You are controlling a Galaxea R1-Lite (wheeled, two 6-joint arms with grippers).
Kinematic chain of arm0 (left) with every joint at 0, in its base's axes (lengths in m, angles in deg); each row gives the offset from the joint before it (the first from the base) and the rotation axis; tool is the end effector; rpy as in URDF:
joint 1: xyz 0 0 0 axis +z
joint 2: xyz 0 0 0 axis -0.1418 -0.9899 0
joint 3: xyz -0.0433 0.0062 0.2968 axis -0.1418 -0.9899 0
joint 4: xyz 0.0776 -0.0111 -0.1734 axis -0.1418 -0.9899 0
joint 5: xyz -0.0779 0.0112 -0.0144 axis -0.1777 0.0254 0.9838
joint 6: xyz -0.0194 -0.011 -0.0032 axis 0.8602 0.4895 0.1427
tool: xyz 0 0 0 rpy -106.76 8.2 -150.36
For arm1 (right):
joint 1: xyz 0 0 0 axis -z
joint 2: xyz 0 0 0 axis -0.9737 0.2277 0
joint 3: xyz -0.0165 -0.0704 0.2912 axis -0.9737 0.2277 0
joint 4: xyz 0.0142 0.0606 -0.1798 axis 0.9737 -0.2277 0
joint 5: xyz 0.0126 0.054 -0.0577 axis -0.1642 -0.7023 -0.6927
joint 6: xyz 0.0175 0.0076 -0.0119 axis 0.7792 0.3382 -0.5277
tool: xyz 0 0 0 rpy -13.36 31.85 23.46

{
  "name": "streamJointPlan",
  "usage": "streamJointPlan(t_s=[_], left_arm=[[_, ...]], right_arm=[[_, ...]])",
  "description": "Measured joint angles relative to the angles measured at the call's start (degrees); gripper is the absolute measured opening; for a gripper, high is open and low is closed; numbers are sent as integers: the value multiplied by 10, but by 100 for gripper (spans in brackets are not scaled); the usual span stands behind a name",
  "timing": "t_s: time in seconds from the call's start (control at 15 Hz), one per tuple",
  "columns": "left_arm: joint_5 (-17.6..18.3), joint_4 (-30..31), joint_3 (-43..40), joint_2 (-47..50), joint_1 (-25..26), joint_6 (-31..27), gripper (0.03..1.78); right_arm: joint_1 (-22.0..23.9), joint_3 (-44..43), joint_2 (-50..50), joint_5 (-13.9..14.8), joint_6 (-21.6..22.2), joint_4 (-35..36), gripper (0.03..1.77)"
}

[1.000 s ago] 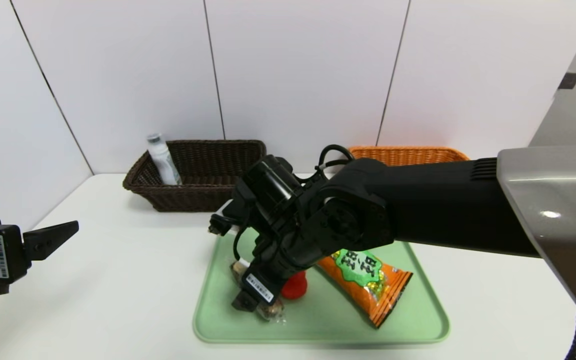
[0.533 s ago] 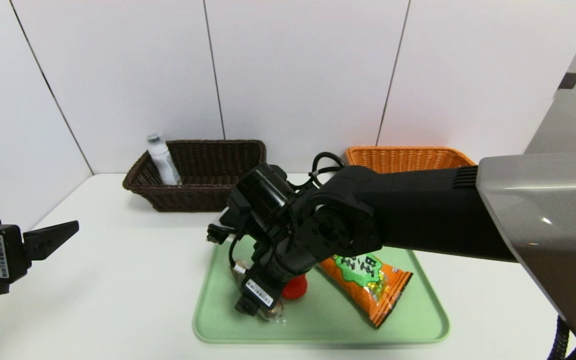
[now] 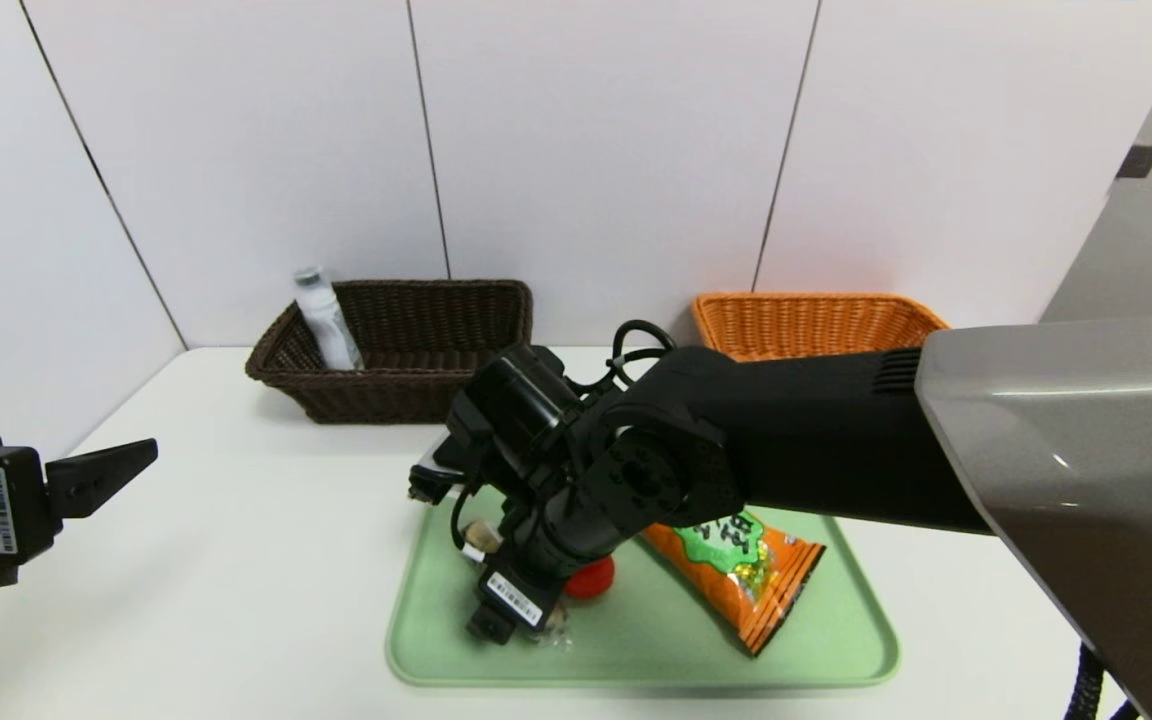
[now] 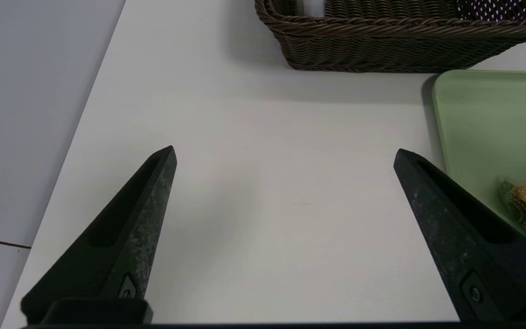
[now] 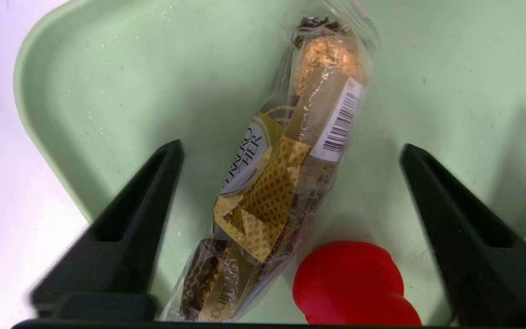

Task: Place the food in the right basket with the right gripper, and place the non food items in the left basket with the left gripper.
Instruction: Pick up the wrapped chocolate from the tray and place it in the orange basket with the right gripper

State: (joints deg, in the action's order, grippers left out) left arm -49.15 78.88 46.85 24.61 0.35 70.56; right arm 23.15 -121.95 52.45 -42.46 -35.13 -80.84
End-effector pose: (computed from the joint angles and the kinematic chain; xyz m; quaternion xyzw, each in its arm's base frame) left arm 0.1218 -0.0119 0.2371 -0.0027 0.1642 0.0397 0.9856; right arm 0.2560 0.3481 0.1437 -0.3073 0.3805 0.4387 0.7539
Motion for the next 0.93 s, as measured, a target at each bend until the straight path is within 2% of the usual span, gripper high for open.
streamJointPlan(t_s=[0.2, 0.4, 0.53, 0.93], left_arm=[[0, 0, 1, 0, 0, 0, 169], [0, 1, 1, 0, 0, 1, 169], [0, 1, 1, 0, 1, 1, 169], [0, 1, 1, 3, 1, 3, 169]], right_arm=[[-1, 0, 1, 0, 0, -6, 107], [-1, 0, 0, -1, 1, -11, 76], [-1, 1, -4, -3, 4, -16, 14], [4, -2, -45, -5, 22, -22, 16]])
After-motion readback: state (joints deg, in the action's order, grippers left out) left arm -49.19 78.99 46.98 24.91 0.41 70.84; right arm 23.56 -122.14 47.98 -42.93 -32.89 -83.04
